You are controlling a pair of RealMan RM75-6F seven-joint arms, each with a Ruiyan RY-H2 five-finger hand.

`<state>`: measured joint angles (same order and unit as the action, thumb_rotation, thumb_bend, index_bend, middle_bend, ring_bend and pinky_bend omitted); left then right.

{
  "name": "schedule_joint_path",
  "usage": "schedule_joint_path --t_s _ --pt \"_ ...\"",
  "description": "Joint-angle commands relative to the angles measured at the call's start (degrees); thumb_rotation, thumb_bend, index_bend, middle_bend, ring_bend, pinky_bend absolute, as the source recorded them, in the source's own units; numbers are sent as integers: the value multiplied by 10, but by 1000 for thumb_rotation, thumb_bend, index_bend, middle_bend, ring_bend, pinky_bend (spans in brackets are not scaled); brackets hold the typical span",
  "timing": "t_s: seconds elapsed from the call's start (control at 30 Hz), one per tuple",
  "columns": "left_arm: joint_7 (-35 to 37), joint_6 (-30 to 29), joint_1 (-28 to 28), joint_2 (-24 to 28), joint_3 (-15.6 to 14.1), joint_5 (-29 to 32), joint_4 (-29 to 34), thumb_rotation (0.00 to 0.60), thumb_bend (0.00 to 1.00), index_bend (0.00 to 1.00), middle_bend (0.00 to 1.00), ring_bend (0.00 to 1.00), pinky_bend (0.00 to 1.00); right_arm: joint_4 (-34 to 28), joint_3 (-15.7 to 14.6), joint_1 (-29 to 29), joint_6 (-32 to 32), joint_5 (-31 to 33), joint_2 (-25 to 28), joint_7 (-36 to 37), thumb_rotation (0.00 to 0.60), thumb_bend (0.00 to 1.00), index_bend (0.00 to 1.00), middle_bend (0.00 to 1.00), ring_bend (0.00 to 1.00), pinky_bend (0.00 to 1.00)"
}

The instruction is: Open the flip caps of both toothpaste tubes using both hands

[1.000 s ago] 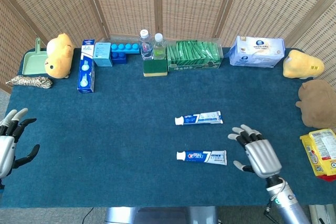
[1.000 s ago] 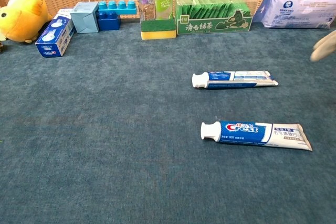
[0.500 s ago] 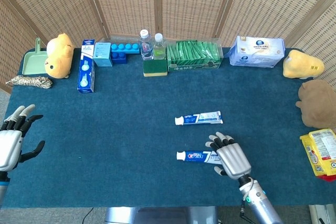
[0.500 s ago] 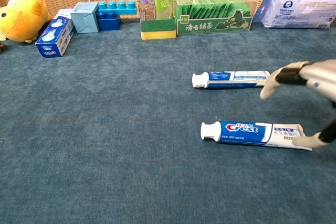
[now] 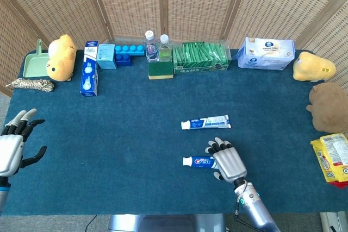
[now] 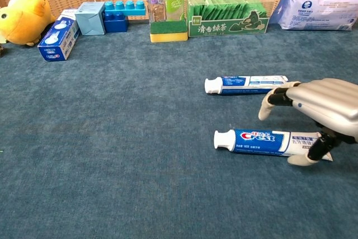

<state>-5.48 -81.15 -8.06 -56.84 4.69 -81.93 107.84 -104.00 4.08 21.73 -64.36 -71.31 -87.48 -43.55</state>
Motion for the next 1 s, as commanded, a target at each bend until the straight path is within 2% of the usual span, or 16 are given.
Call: schedule_joint_path --t_s 0.03,0.77,1.0 --pt "2 0 0 -1 -1 1 -2 600 296 197 81 48 115 4 3 5 -1 7 -6 -6 600 184 297 213 113 233" --pt "10 -11 7 2 -5 0 -5 600 296 197 78 47 115 76 23 56 4 20 -40 -11 600 210 325 216 113 232" --pt "15 -8 6 -1 -7 1 -9 600 295 197 78 46 116 75 18 60 -1 36 -33 -23 600 227 381 219 115 232"
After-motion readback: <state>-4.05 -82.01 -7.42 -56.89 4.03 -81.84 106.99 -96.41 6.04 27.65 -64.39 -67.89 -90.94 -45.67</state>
